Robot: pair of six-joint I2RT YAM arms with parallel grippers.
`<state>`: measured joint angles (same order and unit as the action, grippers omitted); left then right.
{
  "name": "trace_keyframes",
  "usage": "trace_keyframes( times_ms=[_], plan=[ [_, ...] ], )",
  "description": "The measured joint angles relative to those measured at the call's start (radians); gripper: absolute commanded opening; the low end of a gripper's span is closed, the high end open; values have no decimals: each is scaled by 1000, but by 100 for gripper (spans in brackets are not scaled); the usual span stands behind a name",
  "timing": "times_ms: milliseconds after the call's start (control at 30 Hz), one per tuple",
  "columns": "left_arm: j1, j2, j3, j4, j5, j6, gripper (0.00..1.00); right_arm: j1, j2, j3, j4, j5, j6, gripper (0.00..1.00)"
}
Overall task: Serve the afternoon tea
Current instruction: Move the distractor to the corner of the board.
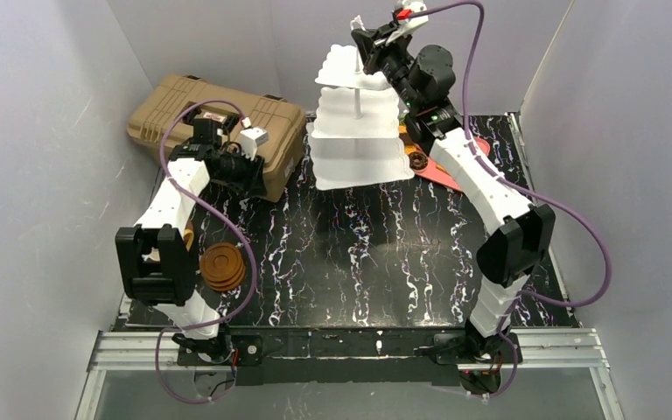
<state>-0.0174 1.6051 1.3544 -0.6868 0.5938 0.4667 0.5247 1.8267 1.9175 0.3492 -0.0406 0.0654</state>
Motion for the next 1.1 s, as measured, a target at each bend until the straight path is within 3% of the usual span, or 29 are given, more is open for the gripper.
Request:
trace_keyframes(
  times_ms=[367,533,667,800,867,967,1000,1100],
  plan=[
    [-101,226,243,20,-42,-11,35,2,-230,-299,-57,15,-17,1],
    [-128,353,419,-21,-58,14,35,2,-329,-413,-93,8,-9,1],
    [-135,499,655,-85,-71,27,35,5,-397,-477,-130,1,10,1],
    [-134,556,744,-82,-84,27,39,15,-435,-506,-156,-12,30,1],
    [-132,536,711,-77,-78,27,52,26,-446,-514,-167,-18,41,1],
    [-121,436,571,-94,-68,29,91,57,-446,-526,-170,-20,60,1],
    [-114,385,510,-109,-60,27,97,71,-446,-529,-172,-16,63,1],
    [-93,192,359,-159,-42,-2,98,143,-442,-540,-175,9,67,1]
  ],
)
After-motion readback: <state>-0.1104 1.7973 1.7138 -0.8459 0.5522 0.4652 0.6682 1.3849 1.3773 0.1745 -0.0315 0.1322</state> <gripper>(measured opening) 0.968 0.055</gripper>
